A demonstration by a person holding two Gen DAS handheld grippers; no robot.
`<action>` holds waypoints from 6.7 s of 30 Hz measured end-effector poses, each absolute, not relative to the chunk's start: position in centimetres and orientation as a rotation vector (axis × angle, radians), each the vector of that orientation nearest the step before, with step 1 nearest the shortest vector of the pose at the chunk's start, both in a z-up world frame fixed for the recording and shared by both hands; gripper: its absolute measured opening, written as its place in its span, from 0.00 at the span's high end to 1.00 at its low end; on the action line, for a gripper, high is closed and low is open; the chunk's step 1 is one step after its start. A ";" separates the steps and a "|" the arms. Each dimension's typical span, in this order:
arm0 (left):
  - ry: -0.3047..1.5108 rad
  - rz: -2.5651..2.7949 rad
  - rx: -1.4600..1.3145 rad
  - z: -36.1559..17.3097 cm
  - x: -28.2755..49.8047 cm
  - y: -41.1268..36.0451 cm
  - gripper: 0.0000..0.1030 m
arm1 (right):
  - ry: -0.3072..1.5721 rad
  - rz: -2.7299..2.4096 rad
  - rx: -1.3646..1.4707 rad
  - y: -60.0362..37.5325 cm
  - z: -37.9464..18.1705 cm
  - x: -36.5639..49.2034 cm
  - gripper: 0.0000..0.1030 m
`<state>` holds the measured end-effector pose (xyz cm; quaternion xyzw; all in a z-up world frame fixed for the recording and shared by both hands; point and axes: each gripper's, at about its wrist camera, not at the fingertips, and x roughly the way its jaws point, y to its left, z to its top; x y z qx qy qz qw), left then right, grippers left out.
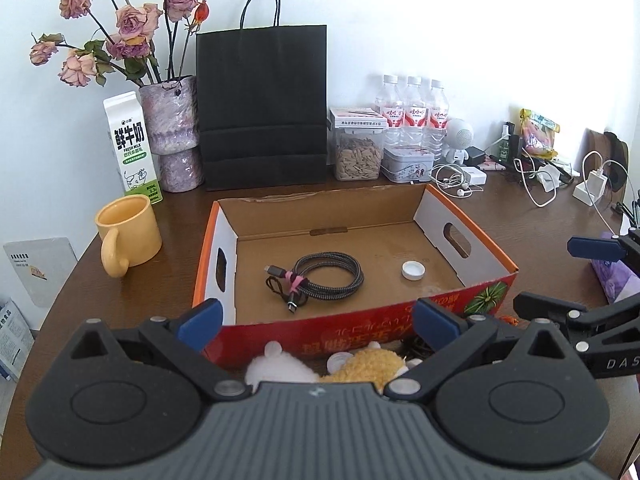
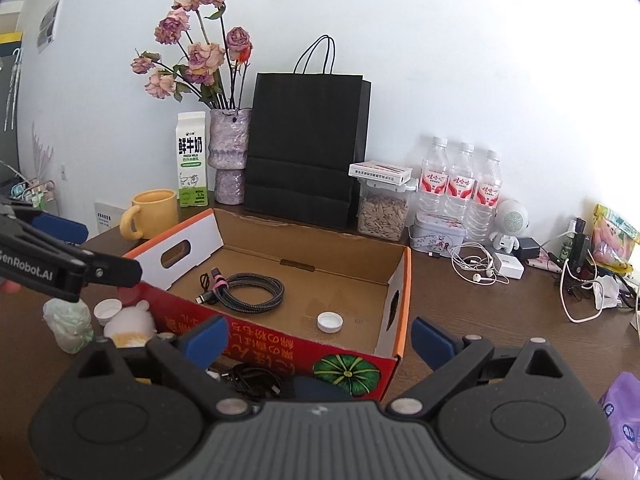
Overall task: Organize objects
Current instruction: 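Withdraw both grippers from the box back over the table, then grasp the white round brush head with the left gripper, then grasp the white oval lid with the right gripper while the left gripper holds the brush, then carry the brush head and lid into the box and open both grippers, then withdraw both grippers from the box back over the table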
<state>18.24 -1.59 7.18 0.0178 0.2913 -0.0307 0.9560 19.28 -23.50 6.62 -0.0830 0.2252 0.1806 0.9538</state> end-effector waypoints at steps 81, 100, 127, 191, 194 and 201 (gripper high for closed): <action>0.692 -0.058 -0.168 -1.0 4.7 2.7 0.85 | 0.674 0.620 -0.167 -16.4 -1.7 7.9 0.33; 0.682 -0.057 -0.170 -1.0 4.5 2.9 0.85 | 0.653 0.659 -0.210 -14.9 -2.1 8.0 0.74; 0.533 -0.094 -0.103 4.2 9.6 1.5 0.85 | 0.416 0.594 -0.183 -16.2 4.0 11.9 0.74; 0.614 0.081 0.015 4.1 31.3 0.0 0.00 | 0.567 0.374 -0.218 -20.2 3.2 33.8 0.00; 0.612 0.076 0.017 4.2 30.9 -0.1 0.00 | 0.565 0.370 -0.217 -20.2 3.3 33.6 0.00; 0.595 0.073 0.021 5.0 29.8 -0.3 0.00 | 0.549 0.372 -0.213 -20.4 4.1 32.3 0.00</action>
